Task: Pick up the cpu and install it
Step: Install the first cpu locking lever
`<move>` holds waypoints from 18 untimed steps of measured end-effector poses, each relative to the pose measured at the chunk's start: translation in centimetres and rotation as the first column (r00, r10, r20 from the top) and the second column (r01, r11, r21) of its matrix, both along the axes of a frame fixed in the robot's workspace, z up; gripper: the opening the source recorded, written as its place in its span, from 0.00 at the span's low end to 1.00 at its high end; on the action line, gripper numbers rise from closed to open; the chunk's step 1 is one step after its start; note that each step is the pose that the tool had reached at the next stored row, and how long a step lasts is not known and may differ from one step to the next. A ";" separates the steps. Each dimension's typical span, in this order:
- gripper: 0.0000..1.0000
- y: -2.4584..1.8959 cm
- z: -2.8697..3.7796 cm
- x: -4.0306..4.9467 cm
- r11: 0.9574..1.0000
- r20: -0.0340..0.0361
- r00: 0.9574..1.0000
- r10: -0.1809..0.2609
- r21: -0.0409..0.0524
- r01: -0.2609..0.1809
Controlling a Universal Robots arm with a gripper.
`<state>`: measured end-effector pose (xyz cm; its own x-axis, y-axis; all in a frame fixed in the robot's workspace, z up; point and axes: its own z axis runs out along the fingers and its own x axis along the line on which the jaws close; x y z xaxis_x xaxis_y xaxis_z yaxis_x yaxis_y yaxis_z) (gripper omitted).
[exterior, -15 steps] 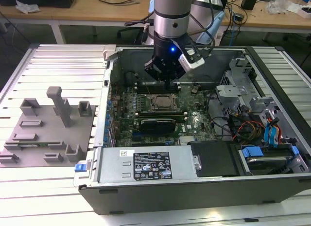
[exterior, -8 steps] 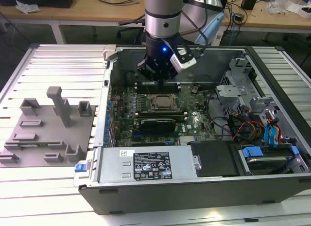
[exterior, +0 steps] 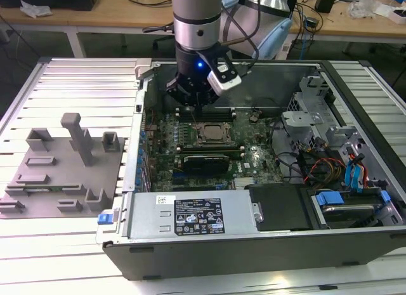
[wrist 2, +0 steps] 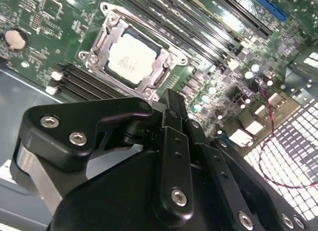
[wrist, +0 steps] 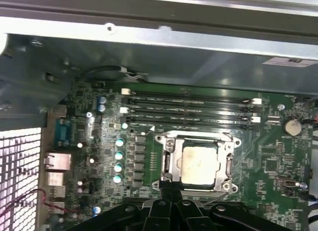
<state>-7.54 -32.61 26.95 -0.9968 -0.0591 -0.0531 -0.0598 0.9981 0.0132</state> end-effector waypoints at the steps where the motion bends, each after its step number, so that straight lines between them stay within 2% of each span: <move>1: 0.11 0.00 0.01 -0.01 1.000 0.000 1.000 0.000 0.000 0.000; 3: 0.11 -0.01 0.01 -0.02 1.000 0.000 1.000 0.000 0.005 0.000; 4: 0.11 -0.01 0.00 -0.03 1.000 0.000 1.000 0.000 0.019 0.000; 5: 0.11 -0.01 0.00 -0.09 0.999 0.000 1.000 0.000 0.049 0.000; 6: 0.11 -0.01 0.00 -0.12 0.998 0.000 1.000 0.000 0.061 0.000; 7: 0.11 0.00 0.00 -0.12 0.998 0.000 1.000 0.000 0.062 0.000; 8: 0.11 -0.02 -0.06 -0.08 0.998 -0.072 0.997 0.000 0.065 0.004; 9: 0.11 -0.02 -0.19 -0.97 0.995 -0.071 0.997 0.003 0.104 0.004; 10: 0.11 -0.02 -0.32 -1.85 0.993 -0.068 0.998 0.004 0.116 0.004; 11: 0.11 -0.02 -0.32 -2.04 0.991 -0.066 0.998 0.005 0.134 0.004; 12: 0.11 -0.02 -0.33 -2.13 0.989 -0.065 0.998 0.006 0.149 0.004; 13: 0.11 -0.02 -0.33 -2.19 0.988 -0.064 0.998 0.007 0.156 0.003; 14: 0.11 -0.02 -0.34 -2.31 0.985 -0.062 0.998 0.008 0.174 0.003; 15: 0.11 -0.01 -0.35 -2.38 0.982 -0.060 0.998 0.009 0.187 0.003; 18: 0.11 -0.01 -0.51 -2.45 0.979 -0.057 0.998 0.009 0.204 0.002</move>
<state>-9.99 -32.62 26.44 -0.9984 -0.0565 -0.0067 -0.0565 0.9739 0.2197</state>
